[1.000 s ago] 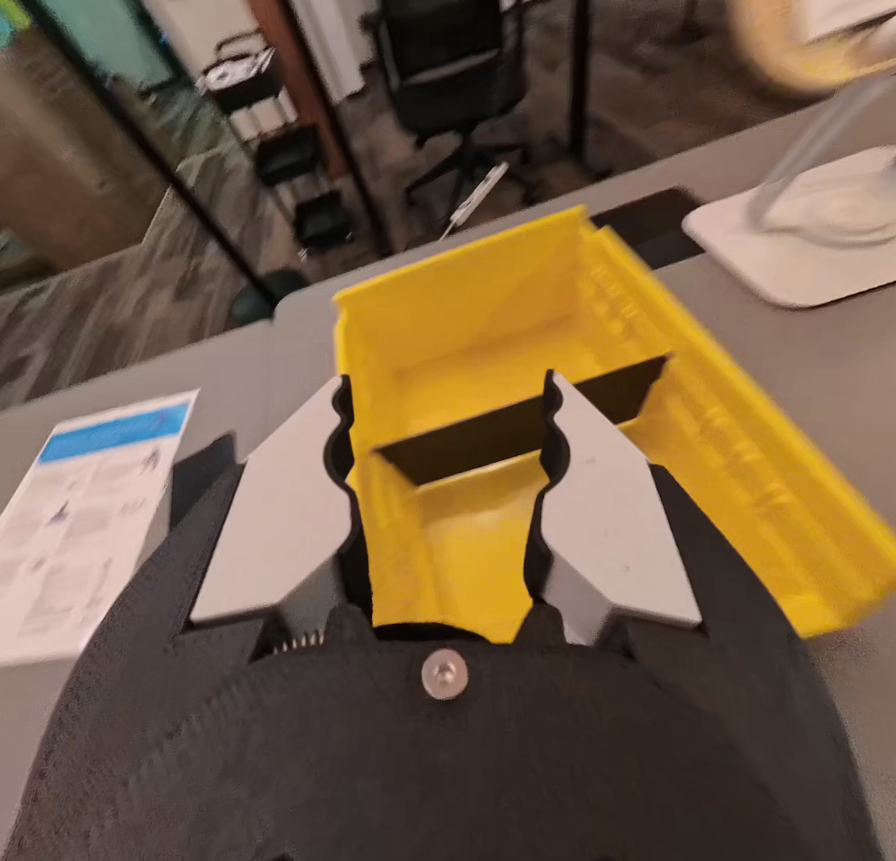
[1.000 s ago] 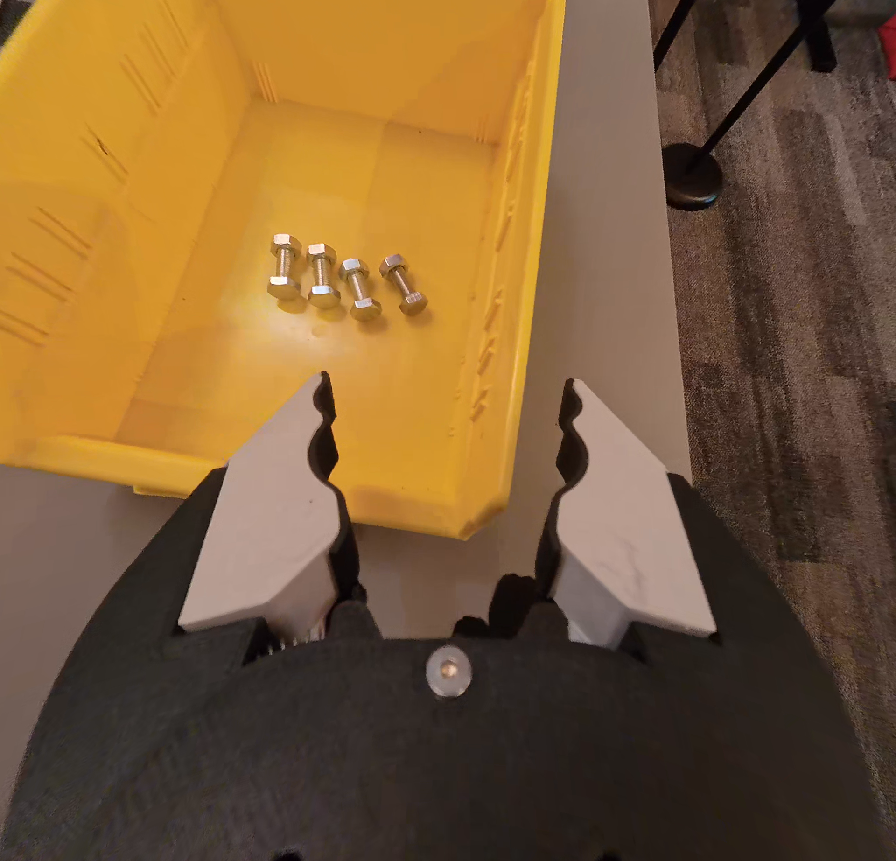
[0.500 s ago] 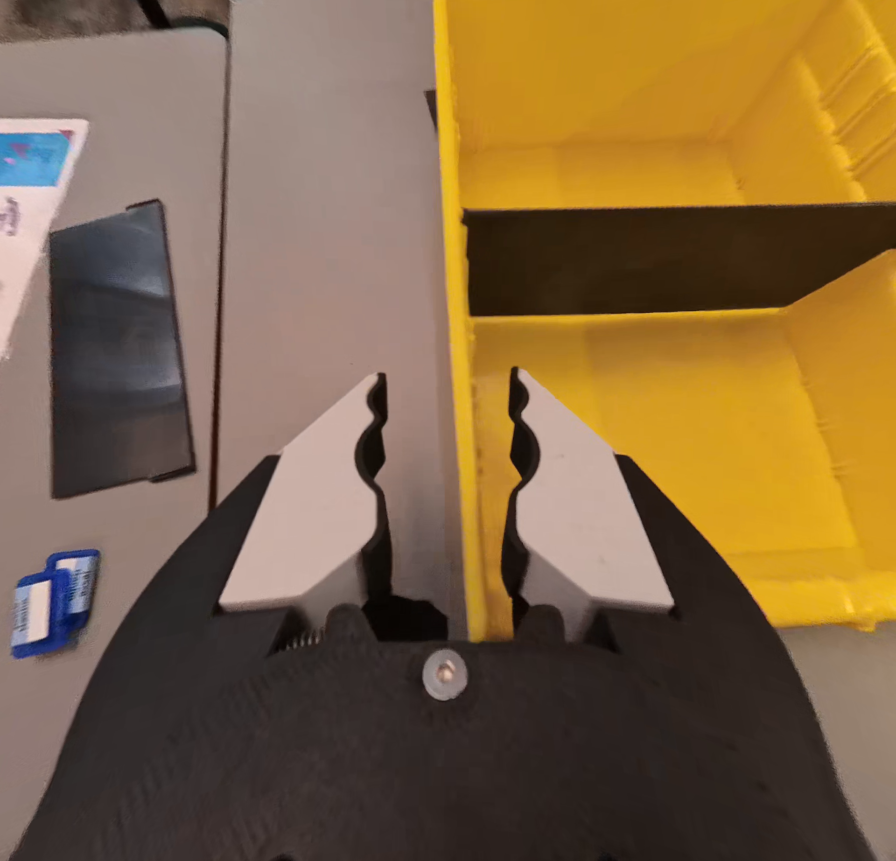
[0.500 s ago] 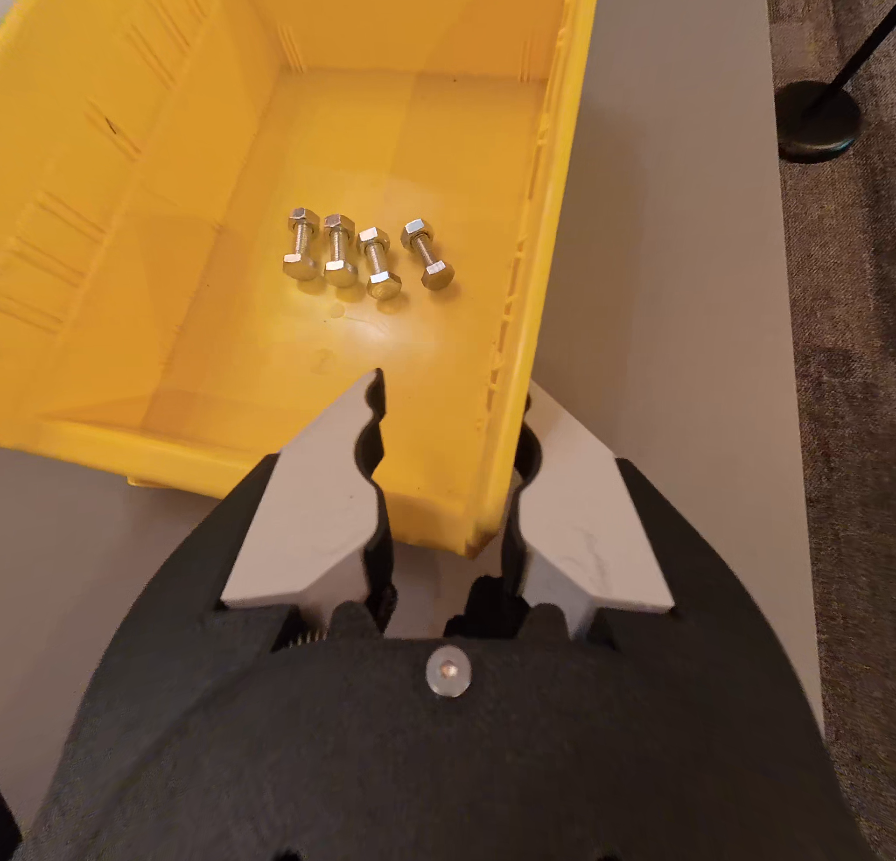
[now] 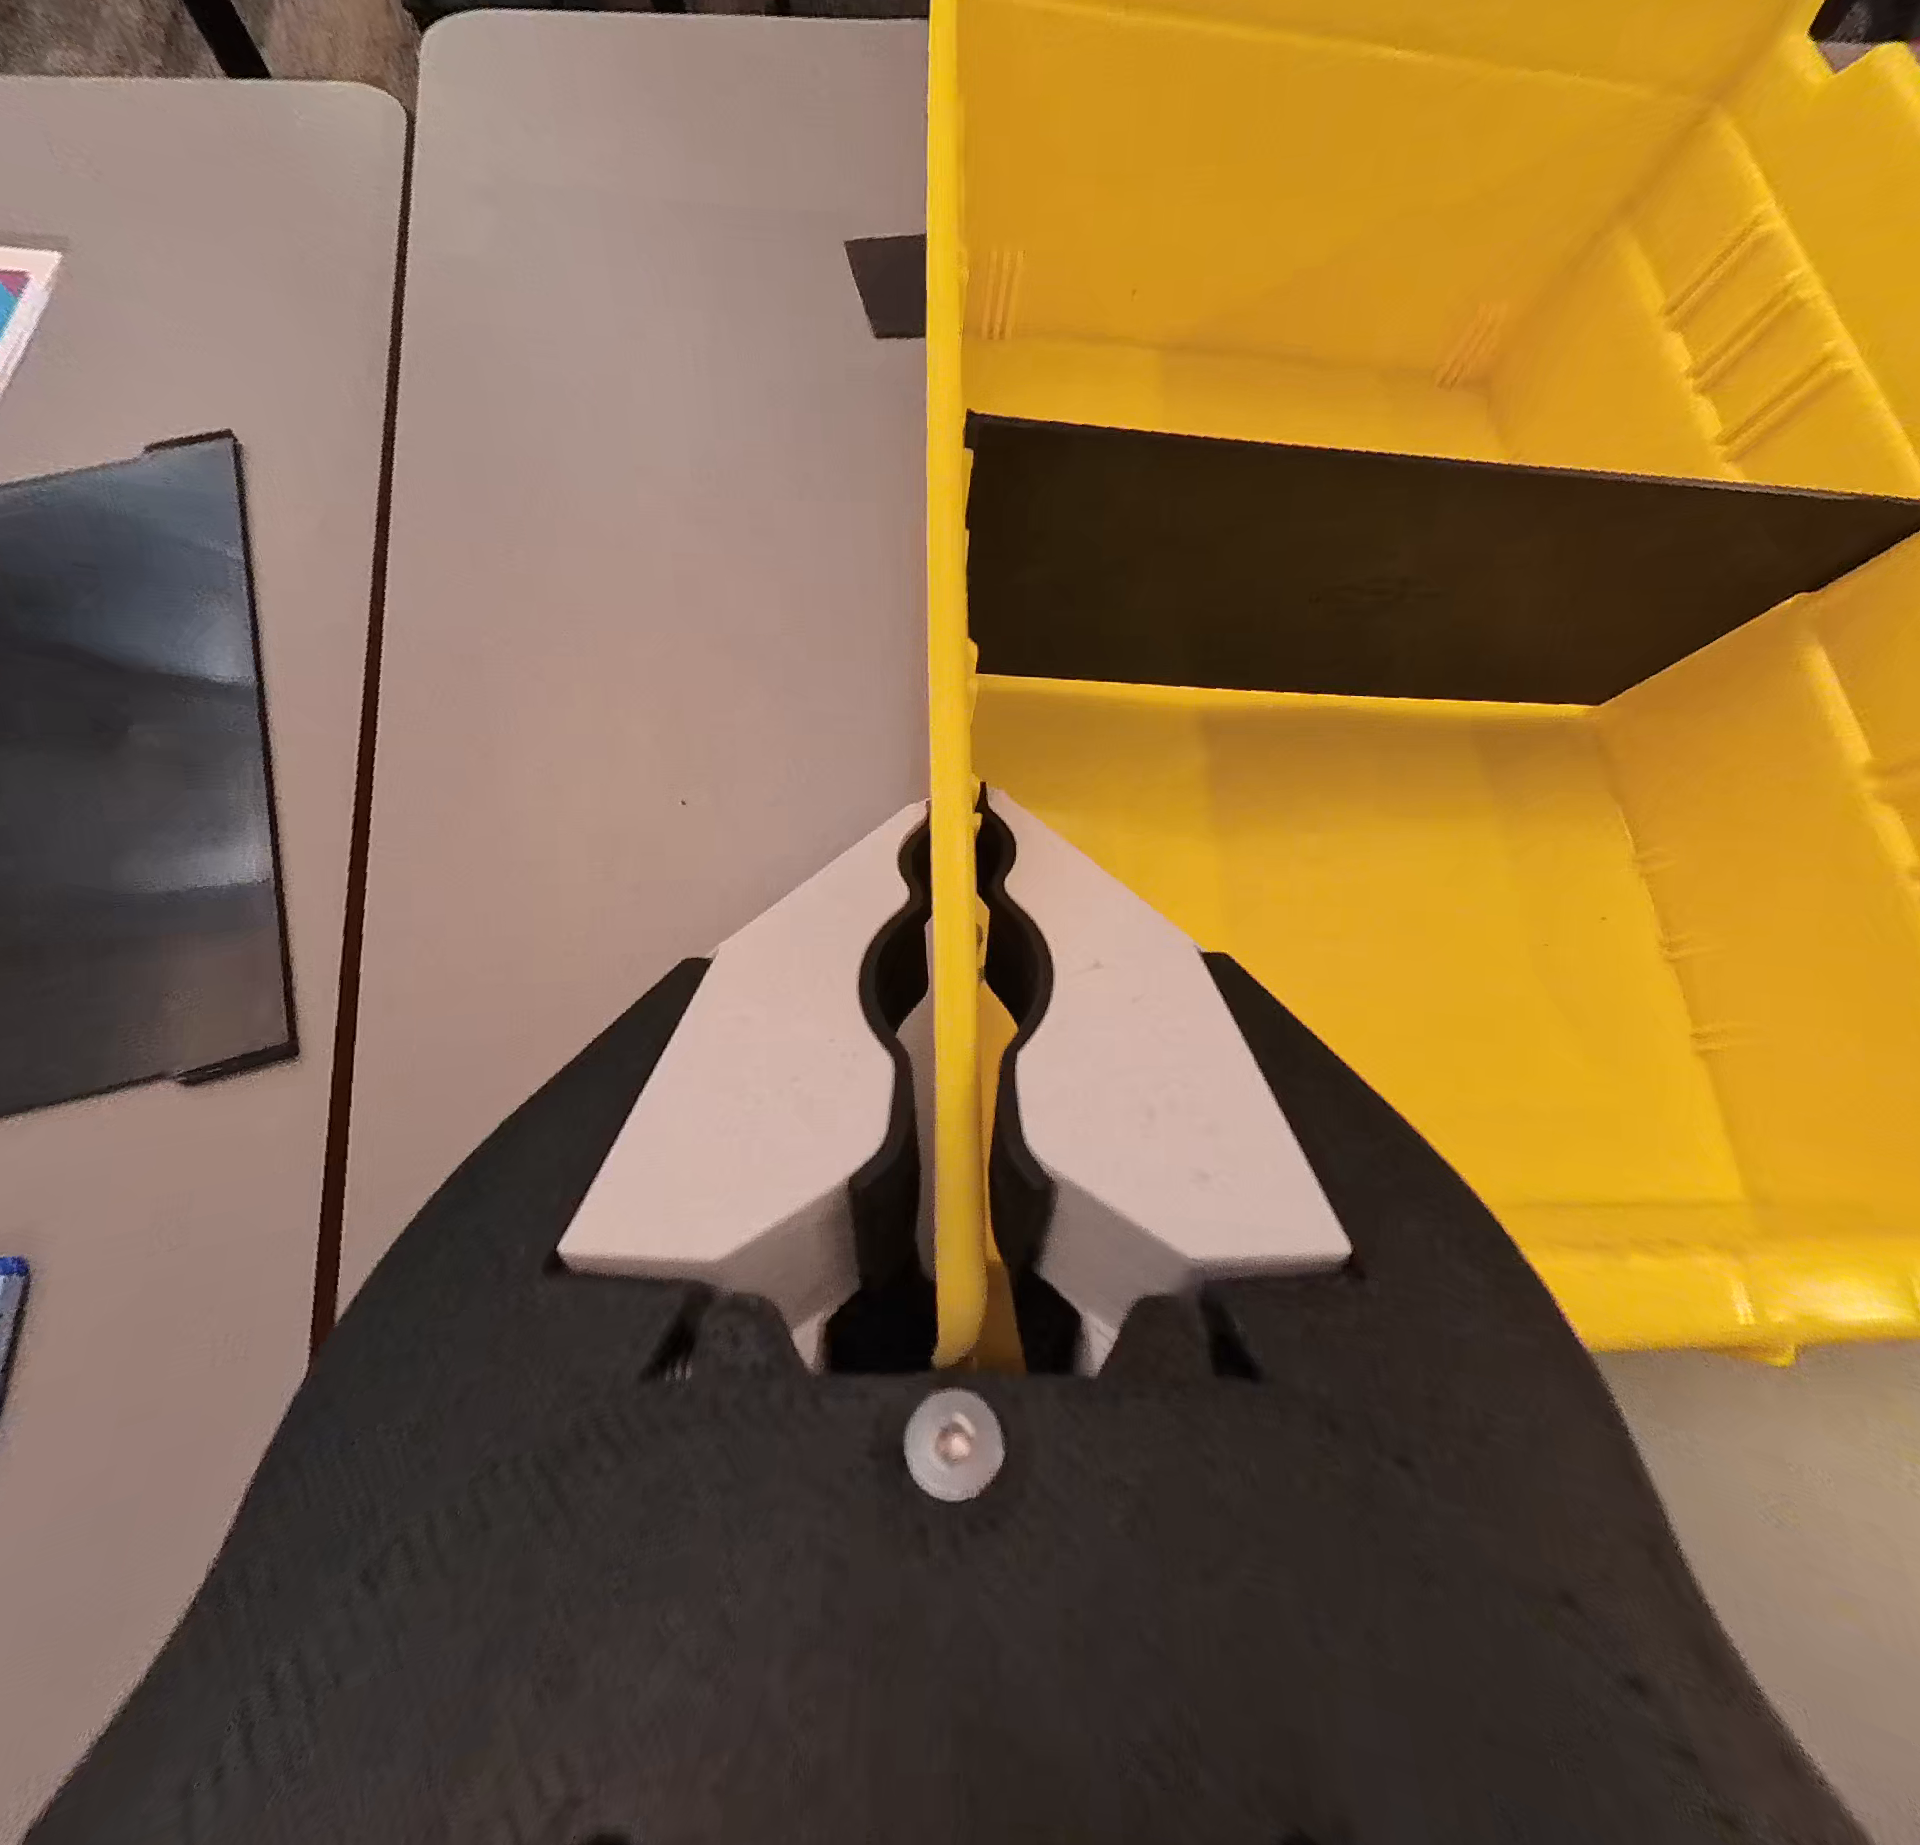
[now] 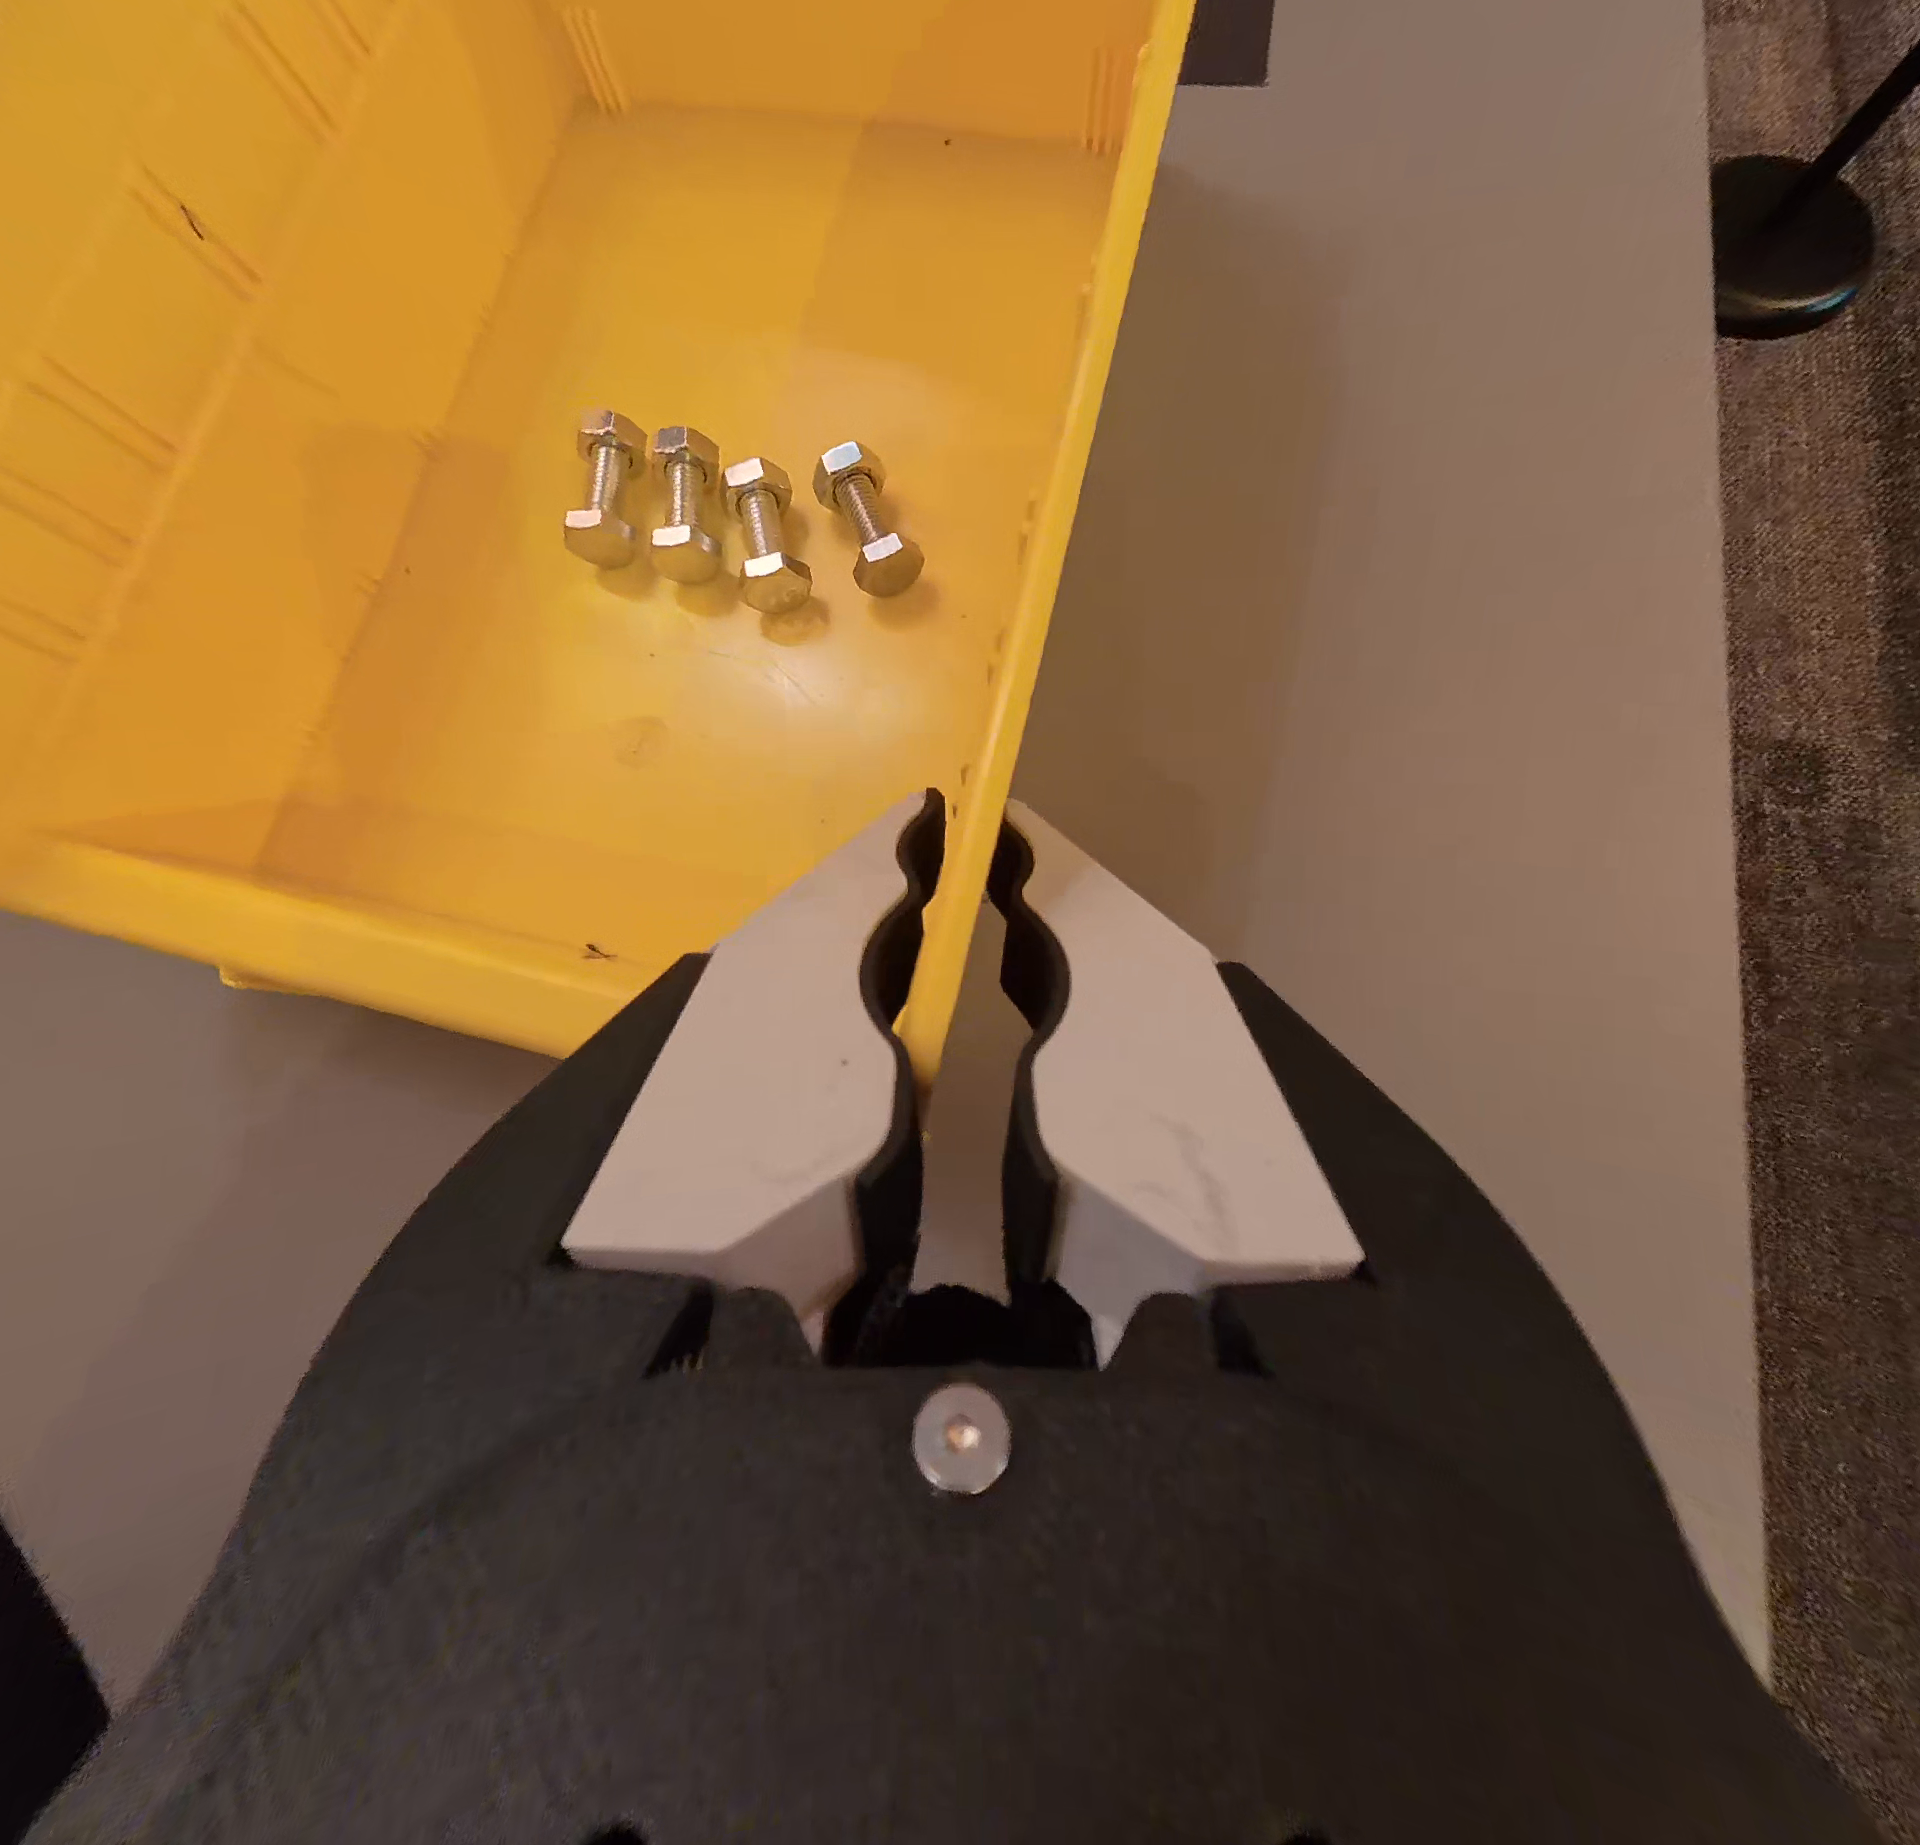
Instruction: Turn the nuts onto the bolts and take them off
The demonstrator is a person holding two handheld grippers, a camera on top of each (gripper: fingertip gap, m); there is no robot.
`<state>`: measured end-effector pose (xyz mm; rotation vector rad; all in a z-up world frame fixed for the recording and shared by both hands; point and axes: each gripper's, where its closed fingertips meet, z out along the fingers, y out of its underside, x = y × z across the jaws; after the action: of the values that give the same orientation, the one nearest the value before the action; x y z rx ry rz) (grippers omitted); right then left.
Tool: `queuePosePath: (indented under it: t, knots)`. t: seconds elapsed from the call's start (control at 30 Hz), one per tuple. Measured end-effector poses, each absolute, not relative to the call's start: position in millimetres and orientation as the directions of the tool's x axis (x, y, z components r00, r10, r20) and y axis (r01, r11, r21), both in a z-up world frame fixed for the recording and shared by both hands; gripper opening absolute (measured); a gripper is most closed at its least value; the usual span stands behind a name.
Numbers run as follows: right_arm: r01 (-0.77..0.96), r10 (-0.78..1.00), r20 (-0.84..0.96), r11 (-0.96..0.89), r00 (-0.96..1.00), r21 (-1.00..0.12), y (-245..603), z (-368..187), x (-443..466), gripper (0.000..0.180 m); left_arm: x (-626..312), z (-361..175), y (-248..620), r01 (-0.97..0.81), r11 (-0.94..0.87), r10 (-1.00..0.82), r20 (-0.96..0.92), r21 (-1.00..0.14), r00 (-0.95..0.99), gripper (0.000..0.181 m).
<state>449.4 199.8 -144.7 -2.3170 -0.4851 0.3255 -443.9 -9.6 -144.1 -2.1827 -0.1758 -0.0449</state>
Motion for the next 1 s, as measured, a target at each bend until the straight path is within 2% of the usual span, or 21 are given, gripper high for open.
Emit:
queuePosePath:
  t: [0.3,0.57,1.0]
  knots:
    - [0.261,0.469,-0.115,-0.66,0.875,-0.704,178,-144,418,0.004,-430,-120,-19,0.065,-0.524,0.075,0.03,-0.849,0.997,0.002]
    - [0.307,0.536,-0.145,-0.661,0.832,-0.685,145,-139,379,0.003,-414,-105,-32,0.118,-0.472,0.042,0.112,-0.874,0.993,0.002]
    - [0.351,0.599,-0.173,-0.653,0.782,-0.672,99,-137,321,0.003,-376,-73,-69,0.099,-0.428,-0.011,0.114,-0.899,0.993,0.002]
